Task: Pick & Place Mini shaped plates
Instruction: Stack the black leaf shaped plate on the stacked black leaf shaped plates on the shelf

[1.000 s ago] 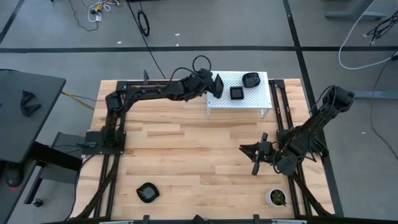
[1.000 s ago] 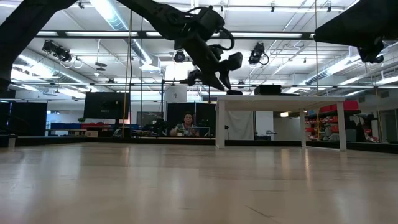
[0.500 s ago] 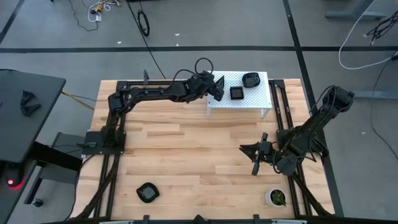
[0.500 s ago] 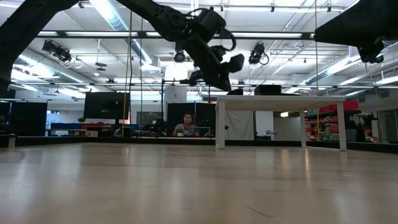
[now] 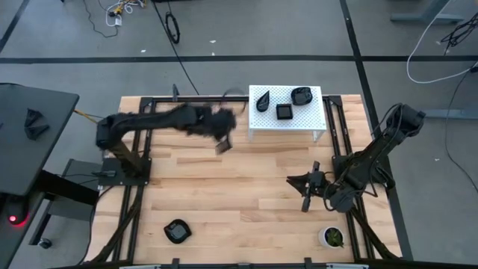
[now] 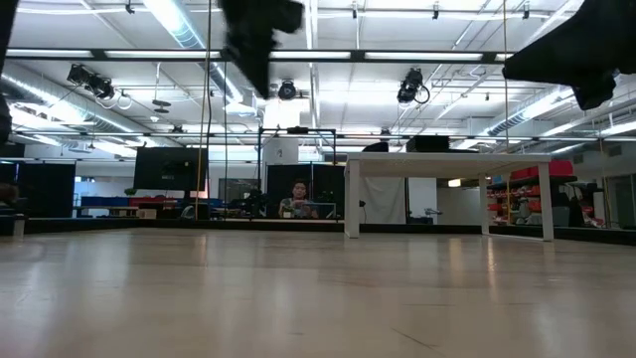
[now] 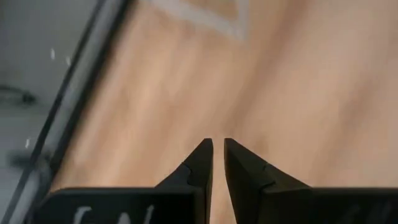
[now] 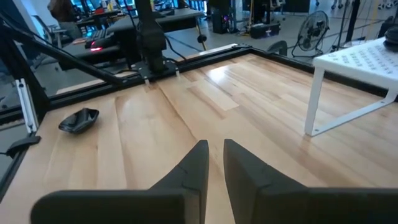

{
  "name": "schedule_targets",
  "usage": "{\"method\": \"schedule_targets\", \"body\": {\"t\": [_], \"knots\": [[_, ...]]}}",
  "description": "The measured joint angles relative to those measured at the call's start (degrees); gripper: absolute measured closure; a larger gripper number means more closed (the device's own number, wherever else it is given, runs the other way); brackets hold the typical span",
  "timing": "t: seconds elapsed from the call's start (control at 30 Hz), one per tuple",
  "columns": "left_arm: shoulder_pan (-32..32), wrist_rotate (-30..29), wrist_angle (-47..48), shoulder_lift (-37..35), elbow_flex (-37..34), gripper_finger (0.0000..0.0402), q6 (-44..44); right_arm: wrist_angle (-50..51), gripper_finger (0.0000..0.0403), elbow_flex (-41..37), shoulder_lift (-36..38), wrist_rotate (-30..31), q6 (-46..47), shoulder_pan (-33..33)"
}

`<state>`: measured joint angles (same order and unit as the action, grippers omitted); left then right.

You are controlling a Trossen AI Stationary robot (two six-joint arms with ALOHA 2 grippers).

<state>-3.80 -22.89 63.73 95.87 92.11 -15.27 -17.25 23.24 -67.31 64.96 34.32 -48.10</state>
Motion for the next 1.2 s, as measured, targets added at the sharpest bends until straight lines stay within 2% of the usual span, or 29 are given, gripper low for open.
{"method": "schedule_targets", "body": {"t": [0.13, 0.23, 0.33, 0.47, 0.6, 0.67, 0.73, 0.93, 1.07, 1.2], "knots": [[12.9, -1.2, 9.88, -5.91, -6.69, 0.0358, -14.84, -1.55, 0.0349, 0.0, -2.4, 0.03, 1.67, 0.52], [24.02, 0.44, 11.05, -9.63, -13.91, 0.0358, -27.44, -2.74, 0.0349, -0.02, -4.07, 0.03, 2.33, 1.19], [34.93, 4.94, 9.93, -11.67, -20.3, 0.0358, -40.91, -4.55, 0.0349, -0.02, -5.18, 0.09, 1.62, 1.98], [48.76, 14.72, 4.51, -11.92, -27.52, 0.0358, -54.57, -6.56, 0.0349, -0.02, -5.42, 0.15, 0.25, 2.91], [59.67, 17.7, -12.22, -11.59, -35.54, 0.0345, -63.05, -8.39, 0.0349, -0.02, -5.44, 0.15, -1.37, 3.75], [62.88, 16.55, -20.42, -11.61, -39.3, 0.0326, -68.76, -9.55, 0.0349, -0.02, -5.44, 0.14, -1.92, 4.17], [64.93, 15.43, -24.36, -11.6, -42.67, 0.03, -74.84, -10.24, 0.0349, -0.02, -5.44, 0.14, -2.24, 4.5], [66.12, 13.71, -26.1, -11.54, -48.16, 0.0208, -88.7, -10.76, 0.0349, -0.02, -5.44, 0.05, -2.39, 5.36], [65.97, 13.47, -29.88, -11.54, -49.1, 0.0172, -88.44, -10.8, 0.0349, -0.02, -5.44, -0.01, -2.37, 5.43], [65.87, 8.97, -35.1, -11.54, -49.48, 0.017, -85.77, -10.8, 0.0349, -0.02, -5.44, -0.04, -2.45, 5.42]]}}
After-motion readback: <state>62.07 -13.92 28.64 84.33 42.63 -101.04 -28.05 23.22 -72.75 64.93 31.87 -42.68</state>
